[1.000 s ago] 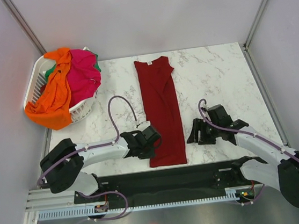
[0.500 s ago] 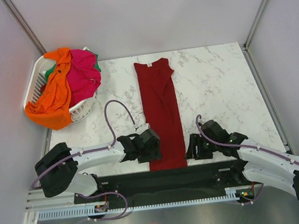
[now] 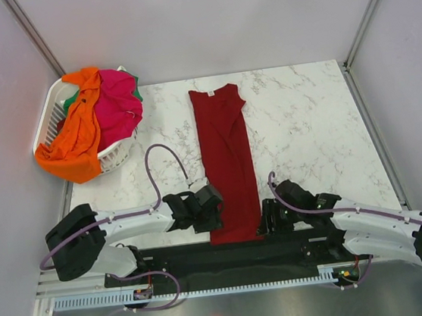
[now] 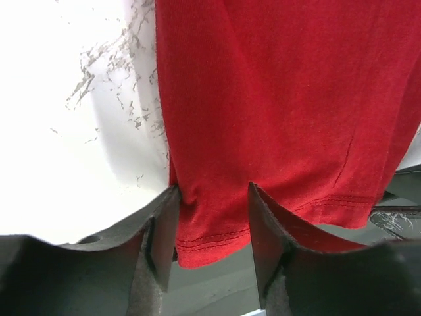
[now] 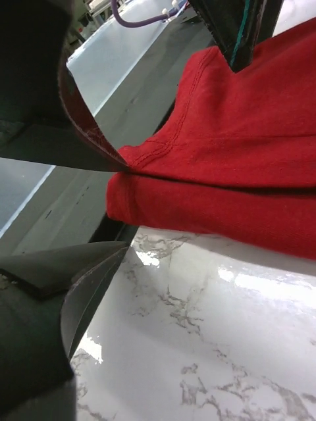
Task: Fold and stack the t-shirts
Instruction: Fold the tshirt
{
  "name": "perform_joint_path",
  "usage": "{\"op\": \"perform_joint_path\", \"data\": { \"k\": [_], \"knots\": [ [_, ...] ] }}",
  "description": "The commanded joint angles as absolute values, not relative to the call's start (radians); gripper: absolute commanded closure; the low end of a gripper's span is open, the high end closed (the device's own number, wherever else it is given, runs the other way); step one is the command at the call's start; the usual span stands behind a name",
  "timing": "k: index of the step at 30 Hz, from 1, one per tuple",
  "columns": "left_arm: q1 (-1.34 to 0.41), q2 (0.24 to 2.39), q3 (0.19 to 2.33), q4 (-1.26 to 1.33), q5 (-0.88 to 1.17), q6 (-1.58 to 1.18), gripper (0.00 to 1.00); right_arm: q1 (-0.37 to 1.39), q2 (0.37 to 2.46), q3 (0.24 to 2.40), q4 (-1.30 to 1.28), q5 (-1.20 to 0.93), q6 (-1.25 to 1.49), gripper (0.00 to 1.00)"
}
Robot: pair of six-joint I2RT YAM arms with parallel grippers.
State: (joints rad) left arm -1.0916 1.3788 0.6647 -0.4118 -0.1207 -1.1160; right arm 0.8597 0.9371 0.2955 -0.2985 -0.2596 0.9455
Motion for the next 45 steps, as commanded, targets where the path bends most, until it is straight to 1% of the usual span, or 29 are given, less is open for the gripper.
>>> {"op": "perform_joint_path", "data": {
  "k": [1, 2, 3, 5, 6, 7, 8, 9, 11, 13, 14, 18, 23, 26, 27, 28, 31, 33, 37, 41, 45],
  "knots": [
    [-1.108, 1.397, 0.660, -0.465, -0.120, -1.157, 0.51, 0.885, 0.957, 0.272, -0.223, -0.219, 1.002, 0.48],
    [-1.109, 1.404, 0.661, -0.465, -0.120, -1.158, 0.52, 0.890, 0.962, 0.267, -0.204, -0.218, 1.002, 0.51],
    [-1.108, 1.404, 0.661, -0.465, -0.117, -1.158, 0.52, 0.891, 0.969, 0.264, -0.196, -0.215, 1.002, 0.59],
    [-1.112, 1.397, 0.667, -0.465, -0.114, -1.144, 0.41, 0.893, 0.979, 0.255, -0.180, -0.206, 1.000, 0.66],
    [-1.112, 1.382, 0.669, -0.469, -0.112, -1.140, 0.34, 0.891, 0.983, 0.252, -0.173, -0.204, 1.002, 0.73],
    [-1.112, 1.371, 0.669, -0.472, -0.113, -1.135, 0.22, 0.891, 0.985, 0.249, -0.167, -0.206, 1.002, 0.76],
    [-1.112, 1.359, 0.664, -0.477, -0.120, -1.135, 0.16, 0.893, 0.983, 0.247, -0.163, -0.203, 1.003, 0.79],
    [-1.112, 1.327, 0.663, -0.492, -0.132, -1.140, 0.11, 0.893, 0.983, 0.248, -0.161, -0.201, 1.003, 0.85],
    [-1.112, 1.301, 0.660, -0.511, -0.158, -1.141, 0.09, 0.893, 0.976, 0.247, -0.161, -0.198, 1.003, 0.90],
    [-1.112, 1.267, 0.663, -0.554, -0.170, -1.143, 0.09, 0.893, 0.974, 0.245, -0.163, -0.193, 1.002, 0.98],
    [-1.112, 1.258, 0.661, -0.564, -0.175, -1.143, 0.11, 0.891, 0.977, 0.248, -0.164, -0.196, 1.000, 1.00],
    [-1.115, 1.207, 0.635, -0.580, -0.157, -1.146, 0.16, 0.893, 1.008, 0.275, -0.189, -0.202, 0.985, 1.00],
    [-1.144, 1.190, 0.594, -0.577, -0.150, -1.160, 0.18, 0.893, 0.996, 0.290, -0.207, -0.186, 0.985, 1.00],
    [-1.172, 1.172, 0.578, -0.569, -0.162, -1.190, 0.13, 0.893, 0.997, 0.287, -0.206, -0.183, 0.986, 1.00],
    [-1.189, 1.167, 0.572, -0.563, -0.170, -1.207, 0.10, 0.893, 1.002, 0.288, -0.206, -0.184, 0.983, 1.00],
    [-1.195, 1.163, 0.560, -0.552, -0.178, -1.213, 0.08, 0.893, 1.006, 0.290, -0.207, -0.184, 0.980, 1.00],
    [-1.200, 1.157, 0.529, -0.516, -0.193, -1.235, 0.04, 0.893, 1.012, 0.299, -0.210, -0.184, 0.968, 1.00],
    [-1.200, 1.151, 0.509, -0.474, -0.193, -1.249, 0.03, 0.894, 1.009, 0.301, -0.210, -0.181, 0.968, 1.00],
    [-1.204, 1.117, 0.444, -0.384, -0.184, -1.267, 0.04, 0.893, 1.008, 0.301, -0.207, -0.179, 0.968, 1.00],
    [-1.206, 1.071, 0.403, -0.348, -0.202, -1.289, 0.06, 0.893, 1.017, 0.301, -0.209, -0.183, 0.965, 1.00],
    [-1.207, 1.049, 0.396, -0.344, -0.227, -1.282, 0.11, 0.893, 1.020, 0.296, -0.206, -0.179, 0.966, 1.00]
  ]
}}
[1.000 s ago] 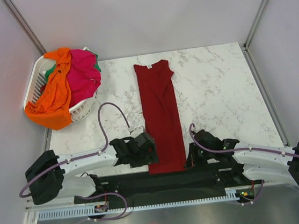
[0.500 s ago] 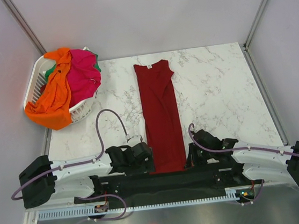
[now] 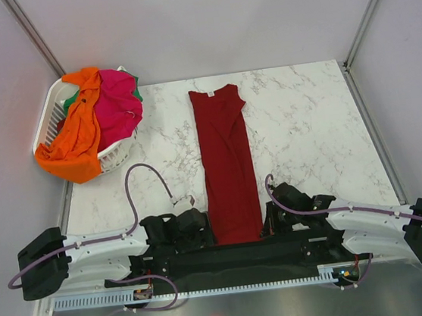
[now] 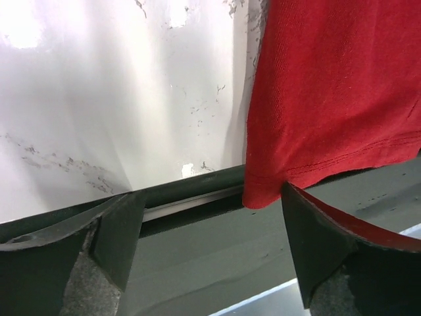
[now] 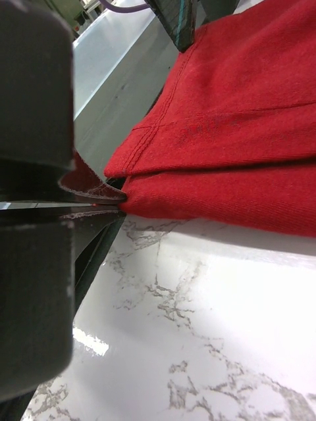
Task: Fold and stack the t-shirts
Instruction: Fold the tshirt
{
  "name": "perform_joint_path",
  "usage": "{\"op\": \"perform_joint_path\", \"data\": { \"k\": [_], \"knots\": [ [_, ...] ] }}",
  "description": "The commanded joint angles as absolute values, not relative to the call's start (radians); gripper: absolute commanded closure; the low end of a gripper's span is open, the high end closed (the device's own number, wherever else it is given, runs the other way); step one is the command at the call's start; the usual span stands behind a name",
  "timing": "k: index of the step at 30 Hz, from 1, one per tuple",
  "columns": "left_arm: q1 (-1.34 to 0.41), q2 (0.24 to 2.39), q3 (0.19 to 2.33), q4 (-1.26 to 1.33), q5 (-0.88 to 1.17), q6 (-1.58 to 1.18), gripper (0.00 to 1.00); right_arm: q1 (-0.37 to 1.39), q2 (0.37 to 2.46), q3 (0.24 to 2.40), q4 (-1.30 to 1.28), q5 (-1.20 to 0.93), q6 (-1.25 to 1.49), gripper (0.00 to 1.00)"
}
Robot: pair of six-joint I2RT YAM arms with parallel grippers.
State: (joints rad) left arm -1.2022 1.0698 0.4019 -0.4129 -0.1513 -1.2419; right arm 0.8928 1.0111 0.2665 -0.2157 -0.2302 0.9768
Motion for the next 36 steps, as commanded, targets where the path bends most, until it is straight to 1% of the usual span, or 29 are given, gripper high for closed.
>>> {"op": "perform_joint_path", "data": {
  "k": [1, 6, 12, 13, 19, 20, 23, 24, 26, 27, 29, 30, 36],
  "knots": [
    [-1.207, 1.049, 0.397, -0.344, -0.227, -1.279, 0.12, 0.893, 1.020, 0.296, -0.206, -0.178, 0.966, 1.00],
    [-1.207, 1.077, 0.417, -0.328, -0.244, -1.267, 0.20, 0.893, 1.037, 0.301, -0.201, -0.179, 0.965, 1.00],
    [-1.209, 1.140, 0.445, -0.293, -0.250, -1.256, 0.21, 0.893, 1.045, 0.302, -0.198, -0.186, 0.959, 1.00],
    [-1.209, 1.149, 0.448, -0.291, -0.253, -1.253, 0.23, 0.894, 1.045, 0.301, -0.196, -0.187, 0.957, 1.00],
    [-1.209, 1.206, 0.495, -0.278, -0.276, -1.235, 0.40, 0.893, 1.054, 0.305, -0.195, -0.198, 0.948, 1.00],
    [-1.209, 1.213, 0.503, -0.276, -0.284, -1.229, 0.48, 0.894, 1.055, 0.305, -0.196, -0.199, 0.945, 1.00],
    [-1.207, 1.244, 0.535, -0.275, -0.294, -1.203, 0.56, 0.893, 1.063, 0.310, -0.196, -0.207, 0.939, 1.00],
    [-1.209, 1.252, 0.554, -0.276, -0.301, -1.194, 0.62, 0.893, 1.069, 0.313, -0.198, -0.206, 0.936, 1.00],
    [-1.209, 1.259, 0.566, -0.276, -0.316, -1.172, 0.64, 0.893, 1.075, 0.316, -0.196, -0.210, 0.931, 1.00],
    [-1.207, 1.258, 0.578, -0.278, -0.321, -1.166, 0.71, 0.893, 1.080, 0.318, -0.196, -0.212, 0.930, 1.00],
    [-1.207, 1.261, 0.591, -0.278, -0.324, -1.152, 0.80, 0.893, 1.080, 0.321, -0.198, -0.212, 0.928, 1.00],
    [-1.207, 1.259, 0.598, -0.278, -0.322, -1.151, 0.98, 0.891, 1.077, 0.324, -0.198, -0.213, 0.928, 1.00],
    [-1.209, 1.204, 0.577, -0.300, -0.238, -1.193, 0.98, 0.893, 1.011, 0.356, -0.277, -0.195, 0.937, 1.00]
  ]
}}
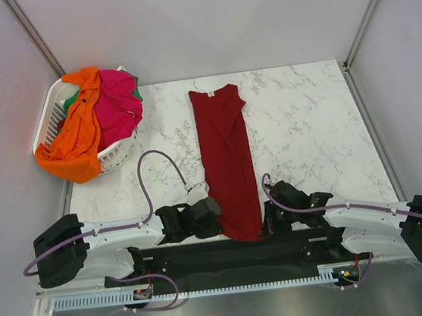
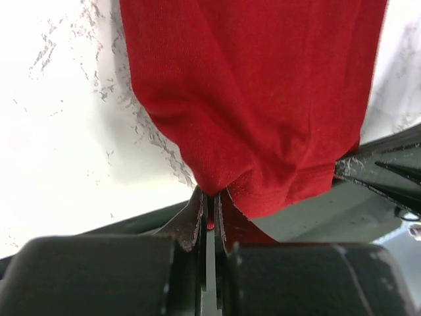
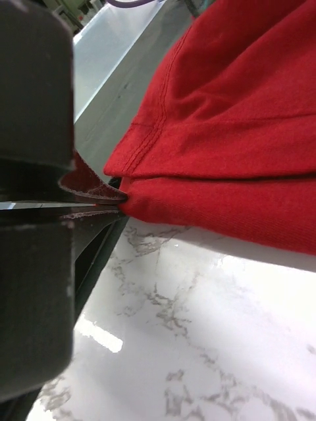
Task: Fold and stack the t-shirts
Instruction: Fold the tshirt
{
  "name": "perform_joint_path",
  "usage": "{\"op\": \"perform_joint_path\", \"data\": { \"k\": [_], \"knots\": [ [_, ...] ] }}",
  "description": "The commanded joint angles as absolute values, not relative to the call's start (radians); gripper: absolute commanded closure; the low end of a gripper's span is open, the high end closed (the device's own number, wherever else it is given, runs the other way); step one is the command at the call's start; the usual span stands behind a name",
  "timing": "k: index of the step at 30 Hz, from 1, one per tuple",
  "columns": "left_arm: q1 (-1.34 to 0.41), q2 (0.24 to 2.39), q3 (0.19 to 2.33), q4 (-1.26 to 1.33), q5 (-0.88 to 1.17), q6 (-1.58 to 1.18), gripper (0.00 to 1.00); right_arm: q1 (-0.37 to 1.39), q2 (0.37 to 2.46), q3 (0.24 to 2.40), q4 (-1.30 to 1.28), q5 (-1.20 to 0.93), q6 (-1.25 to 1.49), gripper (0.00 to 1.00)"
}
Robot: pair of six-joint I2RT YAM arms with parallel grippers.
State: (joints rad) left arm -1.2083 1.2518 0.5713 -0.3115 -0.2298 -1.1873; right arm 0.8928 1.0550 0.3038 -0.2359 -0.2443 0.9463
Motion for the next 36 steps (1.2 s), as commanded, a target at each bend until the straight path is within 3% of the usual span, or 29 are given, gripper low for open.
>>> {"op": "perform_joint_path", "data": {
  "k": [1, 6, 13, 22, 36],
  "knots": [
    [-1.209, 1.184, 0.577, -0.320, -0.221, -1.213, 0.98, 0.893, 1.002, 0.365, -0.305, -0.183, 0.943, 1.00],
    [-1.204, 1.080, 0.700, -0.512, -0.238, -1.255, 0.98, 0.893, 0.957, 0.519, -0.480, -0.105, 0.919, 1.00],
    [-1.163, 1.123, 0.908, -0.799, -0.256, -1.270, 0.98, 0.890, 1.017, 0.816, -0.655, 0.053, 0.825, 1.00],
    [-0.959, 1.140, 1.020, -0.825, -0.209, -1.120, 0.97, 0.770, 1.137, 1.006, -0.698, 0.115, 0.689, 1.00],
    [-0.713, 1.575, 1.353, -0.784, -0.163, -0.812, 0.98, 0.575, 1.440, 1.235, -0.640, 0.086, 0.526, 1.00]
  ]
}}
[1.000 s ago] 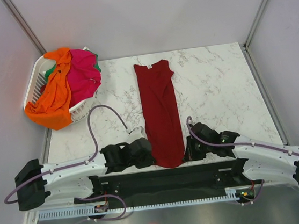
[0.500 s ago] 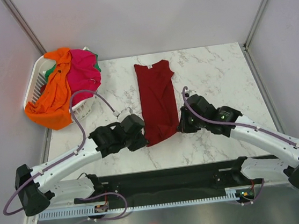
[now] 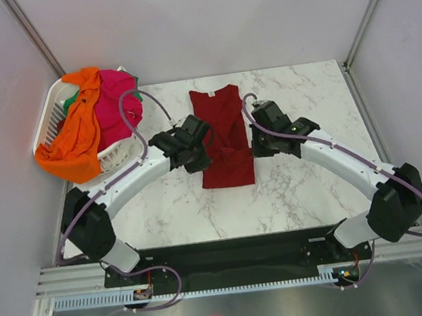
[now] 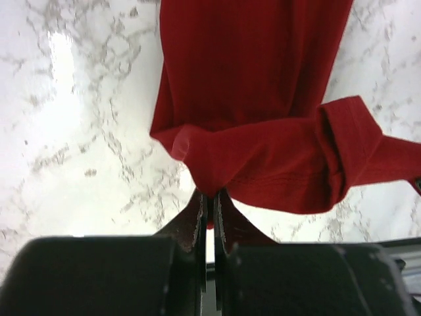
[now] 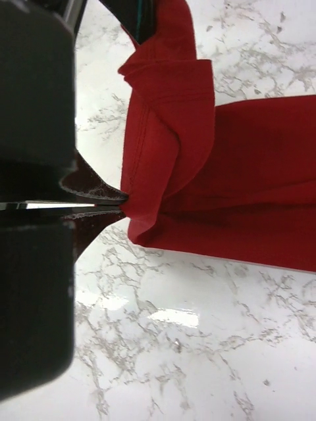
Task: Fold and stack the t-shirts
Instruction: Fold the tshirt
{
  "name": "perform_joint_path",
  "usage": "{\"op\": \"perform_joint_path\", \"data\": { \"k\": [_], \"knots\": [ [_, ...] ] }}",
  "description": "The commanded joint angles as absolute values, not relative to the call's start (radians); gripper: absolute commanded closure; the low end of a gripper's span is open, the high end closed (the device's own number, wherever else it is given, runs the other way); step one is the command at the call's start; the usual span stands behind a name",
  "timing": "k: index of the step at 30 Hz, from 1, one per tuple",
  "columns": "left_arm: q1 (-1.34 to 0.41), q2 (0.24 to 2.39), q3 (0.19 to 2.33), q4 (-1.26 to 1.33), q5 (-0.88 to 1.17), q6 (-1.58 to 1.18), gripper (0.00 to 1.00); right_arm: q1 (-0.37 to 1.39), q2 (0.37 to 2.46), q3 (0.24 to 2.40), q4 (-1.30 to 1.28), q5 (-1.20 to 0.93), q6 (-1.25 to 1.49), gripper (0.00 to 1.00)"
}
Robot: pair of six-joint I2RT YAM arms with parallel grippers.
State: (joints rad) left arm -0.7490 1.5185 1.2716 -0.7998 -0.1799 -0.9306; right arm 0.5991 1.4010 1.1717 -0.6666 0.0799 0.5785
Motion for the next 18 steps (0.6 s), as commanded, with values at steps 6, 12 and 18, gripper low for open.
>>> {"op": "perform_joint_path", "data": {
  "k": [6, 12, 18],
  "knots": [
    [-0.641, 1.758, 1.497, -0.775, -0.131, -0.733, 0.97, 0.528, 1.594, 1.315, -0.601, 0.055, 0.505, 1.00],
    [-0.522, 2.065, 1.730, -0.778, -0.031, -0.638, 0.74, 0.410, 1.892, 1.572, -0.613, 0.038, 0.480, 0.31],
    [-0.436, 2.189, 2.028, -0.868, -0.006, -0.589, 0.15, 0.311, 2.007, 1.875, -0.739, 0.073, 0.440, 0.16]
  ]
}}
